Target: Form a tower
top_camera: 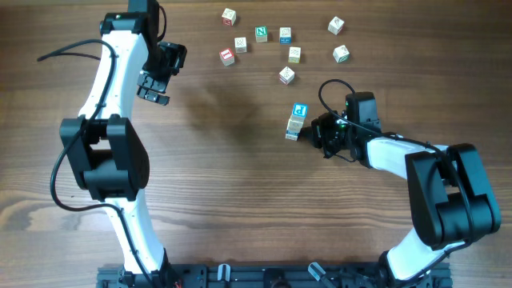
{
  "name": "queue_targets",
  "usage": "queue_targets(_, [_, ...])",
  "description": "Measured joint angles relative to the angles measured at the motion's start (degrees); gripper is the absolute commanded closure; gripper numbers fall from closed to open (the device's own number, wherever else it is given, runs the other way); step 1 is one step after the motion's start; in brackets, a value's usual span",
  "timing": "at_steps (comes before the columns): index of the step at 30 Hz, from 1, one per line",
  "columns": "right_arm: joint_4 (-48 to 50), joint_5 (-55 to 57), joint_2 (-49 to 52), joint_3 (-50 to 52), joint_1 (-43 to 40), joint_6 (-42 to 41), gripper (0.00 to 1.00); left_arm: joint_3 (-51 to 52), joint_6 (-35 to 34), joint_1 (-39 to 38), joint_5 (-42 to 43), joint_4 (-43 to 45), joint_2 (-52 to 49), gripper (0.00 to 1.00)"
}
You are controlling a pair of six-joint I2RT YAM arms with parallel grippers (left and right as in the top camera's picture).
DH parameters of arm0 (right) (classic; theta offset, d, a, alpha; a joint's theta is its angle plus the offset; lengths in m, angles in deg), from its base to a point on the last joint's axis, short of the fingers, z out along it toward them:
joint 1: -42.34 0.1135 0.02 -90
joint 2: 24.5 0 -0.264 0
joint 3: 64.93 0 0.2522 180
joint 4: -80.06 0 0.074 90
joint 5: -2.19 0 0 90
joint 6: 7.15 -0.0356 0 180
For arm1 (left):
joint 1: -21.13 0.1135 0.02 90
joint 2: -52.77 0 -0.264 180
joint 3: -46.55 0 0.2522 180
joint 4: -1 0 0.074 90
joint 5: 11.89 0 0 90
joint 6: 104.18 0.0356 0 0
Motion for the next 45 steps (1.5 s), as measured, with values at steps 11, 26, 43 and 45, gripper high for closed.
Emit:
queue_targets(11, [0.04, 0.11, 0.00, 0.02, 0.00, 0.02, 0.95, 0.00, 0.00, 0.00, 0.00, 0.00, 0.00, 0.00])
queue_targets(26, [-10.54, 2.58, -2.67, -0.24, -3.74, 9.14, 0.96, 0.00, 0.00, -0.02, 0.00, 0.00, 0.00, 0.00])
queue_targets(43, [-45.94, 19.89, -75.63, -1.64, -3.80, 52.52, 0.00, 0.00, 0.00, 0.00, 0.00, 0.07, 0.00, 0.00])
queue_targets(45, [-52.78, 24.46, -82.58, -1.86, -3.78, 55.69, 0.00, 0.00, 0.00, -0.02, 0.02, 0.04, 0.02, 0.00])
